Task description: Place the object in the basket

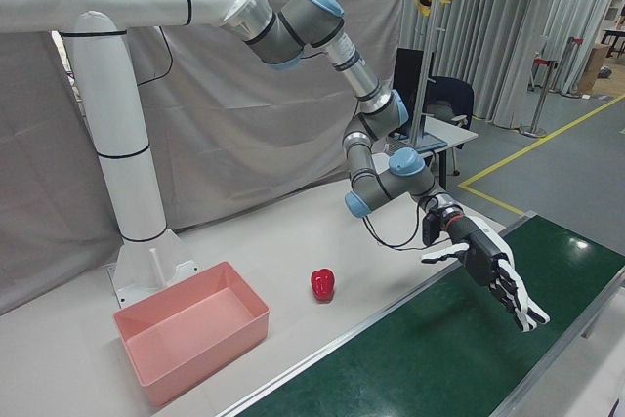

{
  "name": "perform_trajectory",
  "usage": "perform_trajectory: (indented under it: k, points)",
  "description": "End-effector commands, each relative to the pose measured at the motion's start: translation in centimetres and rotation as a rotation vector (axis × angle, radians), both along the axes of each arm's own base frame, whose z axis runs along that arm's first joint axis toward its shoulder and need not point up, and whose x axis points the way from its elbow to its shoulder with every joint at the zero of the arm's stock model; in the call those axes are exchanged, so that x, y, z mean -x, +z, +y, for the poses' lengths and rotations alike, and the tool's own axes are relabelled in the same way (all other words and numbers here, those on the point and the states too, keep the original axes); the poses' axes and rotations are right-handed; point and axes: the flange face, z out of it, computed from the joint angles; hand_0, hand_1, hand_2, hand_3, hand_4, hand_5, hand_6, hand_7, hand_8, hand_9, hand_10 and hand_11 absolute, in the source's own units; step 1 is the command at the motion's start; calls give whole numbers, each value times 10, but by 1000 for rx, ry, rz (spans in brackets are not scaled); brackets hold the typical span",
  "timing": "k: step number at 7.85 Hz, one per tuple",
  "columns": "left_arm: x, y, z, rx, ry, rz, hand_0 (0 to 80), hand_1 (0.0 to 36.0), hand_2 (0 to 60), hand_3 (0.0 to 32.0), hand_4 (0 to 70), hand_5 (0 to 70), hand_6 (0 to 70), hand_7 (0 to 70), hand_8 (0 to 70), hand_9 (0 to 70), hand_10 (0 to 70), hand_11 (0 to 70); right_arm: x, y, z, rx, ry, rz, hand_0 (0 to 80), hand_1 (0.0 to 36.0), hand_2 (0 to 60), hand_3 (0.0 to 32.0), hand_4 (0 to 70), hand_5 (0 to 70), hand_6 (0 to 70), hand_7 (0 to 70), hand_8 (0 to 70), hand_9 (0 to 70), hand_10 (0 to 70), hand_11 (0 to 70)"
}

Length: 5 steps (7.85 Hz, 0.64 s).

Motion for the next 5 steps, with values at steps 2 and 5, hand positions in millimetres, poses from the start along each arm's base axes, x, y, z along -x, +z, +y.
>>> perform_trajectory:
  k: [2, 5]
  points:
    - [5, 7, 7, 5, -2, -1, 600, 172, 0, 0, 69, 183, 24, 19, 73, 122, 0, 0, 0, 0, 0, 0, 0, 0, 0, 0, 0, 0, 0, 0, 0, 0, 0, 0, 0, 0]
    - [18, 2, 15, -7, -11, 17, 603, 175, 0, 0, 75, 186, 25, 18, 75, 123, 0, 0, 0, 0, 0, 0, 0, 0, 0, 0, 0, 0, 0, 0, 0, 0, 0, 0, 0, 0]
